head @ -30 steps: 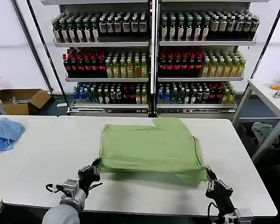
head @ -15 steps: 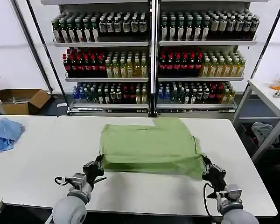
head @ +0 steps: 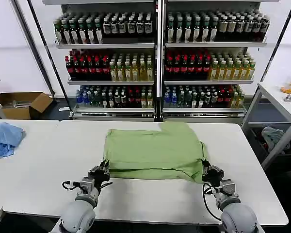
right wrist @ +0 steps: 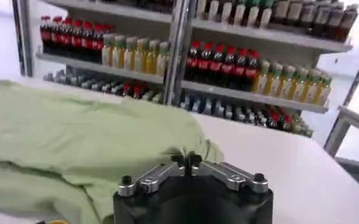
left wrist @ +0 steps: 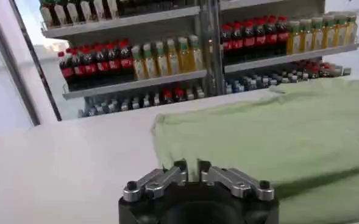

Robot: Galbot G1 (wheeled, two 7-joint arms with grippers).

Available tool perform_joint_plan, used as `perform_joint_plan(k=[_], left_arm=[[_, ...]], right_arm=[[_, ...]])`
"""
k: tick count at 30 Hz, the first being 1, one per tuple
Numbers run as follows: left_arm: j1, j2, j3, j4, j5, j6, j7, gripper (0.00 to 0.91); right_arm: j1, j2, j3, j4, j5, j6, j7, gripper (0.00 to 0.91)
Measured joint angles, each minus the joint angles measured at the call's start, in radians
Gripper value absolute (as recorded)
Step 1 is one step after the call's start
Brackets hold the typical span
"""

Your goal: Fold and organize the clothes.

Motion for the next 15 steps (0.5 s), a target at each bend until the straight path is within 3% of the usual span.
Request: perform_joint_plan(k=[15], left_arm=[[0.037, -0.011, -0.028, -0.021, -0.002, 0.002, -0.016, 0.907]], right_arm=[[-0.114, 0.032, 0.081, 0.100, 0.050, 0.003, 0.015, 0.907]])
